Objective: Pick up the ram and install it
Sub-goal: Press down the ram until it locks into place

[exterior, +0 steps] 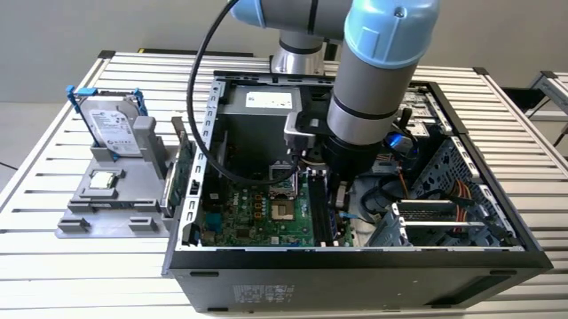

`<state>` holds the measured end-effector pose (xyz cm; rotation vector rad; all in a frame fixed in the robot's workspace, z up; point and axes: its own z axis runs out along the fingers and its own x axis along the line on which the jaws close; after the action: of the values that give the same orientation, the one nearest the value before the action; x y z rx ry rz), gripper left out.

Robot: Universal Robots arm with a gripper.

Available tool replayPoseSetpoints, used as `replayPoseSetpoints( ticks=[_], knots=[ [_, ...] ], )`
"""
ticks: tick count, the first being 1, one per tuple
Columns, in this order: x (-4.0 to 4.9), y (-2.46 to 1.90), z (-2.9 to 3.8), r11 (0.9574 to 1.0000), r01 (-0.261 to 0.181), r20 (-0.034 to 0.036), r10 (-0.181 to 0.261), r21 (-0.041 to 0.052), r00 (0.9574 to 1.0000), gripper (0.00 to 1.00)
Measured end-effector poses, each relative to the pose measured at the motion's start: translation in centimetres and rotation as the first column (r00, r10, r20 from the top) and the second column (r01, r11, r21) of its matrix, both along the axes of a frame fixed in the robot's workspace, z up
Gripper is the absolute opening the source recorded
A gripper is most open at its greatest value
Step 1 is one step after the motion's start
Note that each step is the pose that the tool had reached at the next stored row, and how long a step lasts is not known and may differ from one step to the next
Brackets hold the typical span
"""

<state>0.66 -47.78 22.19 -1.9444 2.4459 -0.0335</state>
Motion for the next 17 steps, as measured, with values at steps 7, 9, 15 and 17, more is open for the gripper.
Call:
replayPoseSetpoints(
  ticks=[7,9,15,17],
  knots=[
    [0.33,0.03,2.12,1.0000,0.000,-0.0005,0.000,0.0022,1.0000,0.00],
    [0.34,0.03,2.80,1.0000,0.000,-0.0007,0.000,0.0018,1.0000,0.00],
    [0.34,0.03,2.80,1.0000,0.000,-0.0007,0.000,0.0021,1.0000,0.00],
    [0.34,0.03,2.80,1.0000,0.000,-0.0007,0.000,0.0021,1.0000,0.00]
  ],
)
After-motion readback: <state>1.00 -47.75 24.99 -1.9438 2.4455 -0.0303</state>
